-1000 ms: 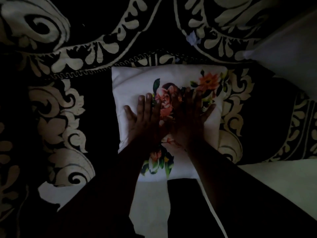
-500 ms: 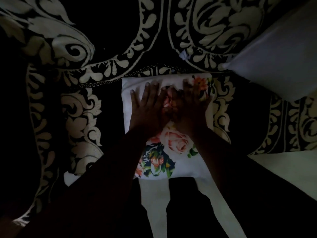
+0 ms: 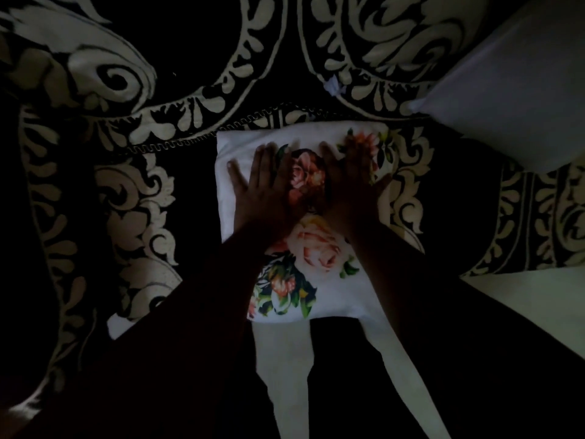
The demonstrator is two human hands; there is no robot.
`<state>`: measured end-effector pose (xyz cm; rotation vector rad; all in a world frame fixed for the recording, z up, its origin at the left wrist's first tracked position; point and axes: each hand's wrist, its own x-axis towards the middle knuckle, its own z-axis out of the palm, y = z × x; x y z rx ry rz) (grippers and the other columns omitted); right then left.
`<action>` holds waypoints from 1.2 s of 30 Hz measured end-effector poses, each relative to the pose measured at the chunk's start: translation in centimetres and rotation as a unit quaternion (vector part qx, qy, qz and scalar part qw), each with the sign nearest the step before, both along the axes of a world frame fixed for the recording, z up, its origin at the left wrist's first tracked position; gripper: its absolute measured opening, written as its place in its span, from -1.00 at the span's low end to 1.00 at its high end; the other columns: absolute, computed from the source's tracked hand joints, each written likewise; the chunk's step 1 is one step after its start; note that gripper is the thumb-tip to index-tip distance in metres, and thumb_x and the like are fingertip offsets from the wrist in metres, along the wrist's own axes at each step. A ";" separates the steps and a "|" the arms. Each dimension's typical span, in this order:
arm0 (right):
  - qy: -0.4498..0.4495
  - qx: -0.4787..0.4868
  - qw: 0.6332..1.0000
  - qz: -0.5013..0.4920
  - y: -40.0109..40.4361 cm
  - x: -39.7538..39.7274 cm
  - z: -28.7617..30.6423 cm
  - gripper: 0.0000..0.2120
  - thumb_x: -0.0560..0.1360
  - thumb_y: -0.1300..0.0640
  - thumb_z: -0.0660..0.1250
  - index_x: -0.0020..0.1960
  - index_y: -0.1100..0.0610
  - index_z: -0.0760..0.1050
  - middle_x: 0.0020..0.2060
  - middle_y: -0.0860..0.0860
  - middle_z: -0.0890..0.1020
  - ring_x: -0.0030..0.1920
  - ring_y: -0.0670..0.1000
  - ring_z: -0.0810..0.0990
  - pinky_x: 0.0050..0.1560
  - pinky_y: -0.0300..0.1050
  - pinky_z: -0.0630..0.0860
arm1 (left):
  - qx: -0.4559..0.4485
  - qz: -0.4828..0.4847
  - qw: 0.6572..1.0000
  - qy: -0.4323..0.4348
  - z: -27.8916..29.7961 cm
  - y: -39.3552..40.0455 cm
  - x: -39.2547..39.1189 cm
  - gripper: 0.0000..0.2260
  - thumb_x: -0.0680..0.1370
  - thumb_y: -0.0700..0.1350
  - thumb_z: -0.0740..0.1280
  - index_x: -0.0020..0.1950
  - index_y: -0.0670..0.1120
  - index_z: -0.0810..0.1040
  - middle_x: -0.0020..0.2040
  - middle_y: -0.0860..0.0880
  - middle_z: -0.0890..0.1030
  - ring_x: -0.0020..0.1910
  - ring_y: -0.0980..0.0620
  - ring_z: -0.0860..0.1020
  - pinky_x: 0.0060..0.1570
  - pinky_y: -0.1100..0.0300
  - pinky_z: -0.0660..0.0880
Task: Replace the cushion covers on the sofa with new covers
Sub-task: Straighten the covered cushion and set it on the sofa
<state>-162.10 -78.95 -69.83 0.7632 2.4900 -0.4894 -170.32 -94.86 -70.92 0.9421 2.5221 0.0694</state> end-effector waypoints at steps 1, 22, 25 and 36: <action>0.001 -0.001 1.000 0.002 -0.3 0.1 1.1 -0.21 0.49 -0.47 -0.10 0.63 -0.22 -0.18 0.64 0.07 -0.19 0.62 0.18 -0.23 0.32 0.71 -0.11 | -0.001 0.010 1.000 -0.003 1.1 -0.6 0.0 -0.19 0.59 0.42 0.03 0.68 -0.02 -0.13 0.67 -0.20 -0.02 0.65 -0.15 -0.09 0.44 -0.50 -0.11; 0.112 -0.055 0.984 -0.126 -4.6 12.4 7.5 0.02 0.39 -0.53 0.21 0.65 -0.01 0.03 0.63 0.19 0.01 0.61 0.22 0.03 0.42 0.40 0.23 | 0.112 0.116 0.986 -0.040 8.1 -8.1 8.4 0.00 0.46 0.48 0.26 0.68 -0.08 -0.01 0.67 -0.19 0.00 0.65 -0.17 0.00 0.53 -0.28 0.00; 0.169 -0.151 0.912 -0.341 -2.1 8.4 8.4 -0.06 0.49 -0.36 0.33 0.65 0.09 0.03 0.61 0.17 0.14 0.59 0.17 0.13 0.54 0.12 0.20 | 0.161 0.412 0.875 -0.198 6.8 -7.9 3.4 -0.01 0.41 0.50 0.25 0.64 -0.08 0.13 0.59 -0.22 0.26 0.55 -0.19 0.29 0.47 -0.18 0.32; 0.255 -0.264 0.843 -0.393 -0.4 -1.4 12.1 -0.06 0.24 -0.46 0.51 0.50 -0.08 0.38 0.36 -0.08 0.55 0.35 0.01 0.53 0.35 0.16 0.49 | 0.424 0.488 0.733 -0.214 13.0 -8.3 -4.5 -0.27 0.35 0.24 0.59 0.44 0.11 0.43 0.29 0.08 0.62 0.25 0.08 0.60 0.16 0.04 0.59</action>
